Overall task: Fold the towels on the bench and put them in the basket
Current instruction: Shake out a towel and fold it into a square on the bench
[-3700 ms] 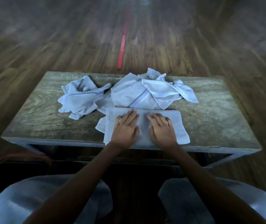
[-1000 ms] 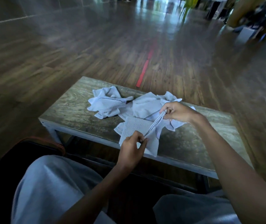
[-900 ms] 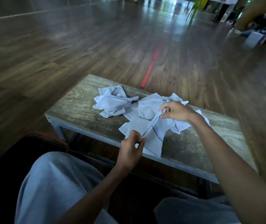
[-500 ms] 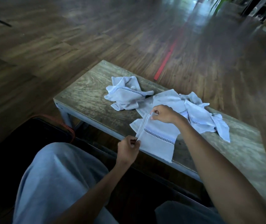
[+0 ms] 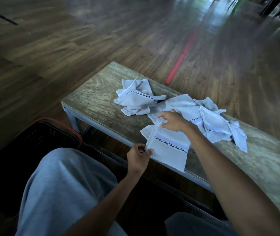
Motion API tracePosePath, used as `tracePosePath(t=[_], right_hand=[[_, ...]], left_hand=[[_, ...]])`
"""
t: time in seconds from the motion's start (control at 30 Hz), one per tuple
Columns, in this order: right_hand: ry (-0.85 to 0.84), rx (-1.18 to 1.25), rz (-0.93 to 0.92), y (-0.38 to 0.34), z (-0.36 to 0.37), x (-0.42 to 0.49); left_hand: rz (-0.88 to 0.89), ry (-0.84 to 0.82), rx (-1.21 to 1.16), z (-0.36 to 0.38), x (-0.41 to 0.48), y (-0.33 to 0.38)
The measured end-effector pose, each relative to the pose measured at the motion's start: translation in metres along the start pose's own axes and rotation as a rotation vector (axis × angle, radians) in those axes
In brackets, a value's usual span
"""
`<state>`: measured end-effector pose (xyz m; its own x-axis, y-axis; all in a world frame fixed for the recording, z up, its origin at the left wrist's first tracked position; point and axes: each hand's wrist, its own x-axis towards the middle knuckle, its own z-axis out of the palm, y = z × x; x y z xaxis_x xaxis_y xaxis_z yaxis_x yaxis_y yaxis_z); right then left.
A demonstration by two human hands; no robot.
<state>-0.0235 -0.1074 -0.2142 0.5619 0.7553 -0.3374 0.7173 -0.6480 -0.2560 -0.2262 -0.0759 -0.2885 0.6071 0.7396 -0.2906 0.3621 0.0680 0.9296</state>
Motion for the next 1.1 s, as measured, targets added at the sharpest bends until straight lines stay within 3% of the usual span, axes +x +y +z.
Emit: tracePosePath(t=[0.1, 0.23, 0.4, 0.53, 0.83, 0.93, 1.1], right_hand=[[0.019, 0.088, 0.01, -0.001, -0.015, -0.016], [0.089, 0.227, -0.019, 0.007, -0.042, -0.056], [0.319, 0.264, -0.069, 0.024, -0.058, -0.118], [0.457, 0.325, -0.041, 0.046, -0.047, -0.162], [0.574, 0.392, 0.208, 0.113, 0.036, -0.177], [0.603, 0.429, 0.276, 0.127, 0.048, -0.168], [0.662, 0.4, 0.371, 0.143, 0.053, -0.141]], left_hand=[[0.049, 0.007, 0.008, -0.006, -0.001, 0.009], [0.278, -0.025, 0.001, -0.019, 0.002, 0.028], [0.556, -0.088, 0.1, -0.025, 0.016, 0.072], [0.728, -0.239, 0.198, -0.015, 0.021, 0.105], [0.743, -0.488, 0.346, 0.052, 0.041, 0.091], [0.721, -0.457, 0.401, 0.076, 0.056, 0.082], [0.932, -0.272, 0.723, 0.1, 0.075, 0.071]])
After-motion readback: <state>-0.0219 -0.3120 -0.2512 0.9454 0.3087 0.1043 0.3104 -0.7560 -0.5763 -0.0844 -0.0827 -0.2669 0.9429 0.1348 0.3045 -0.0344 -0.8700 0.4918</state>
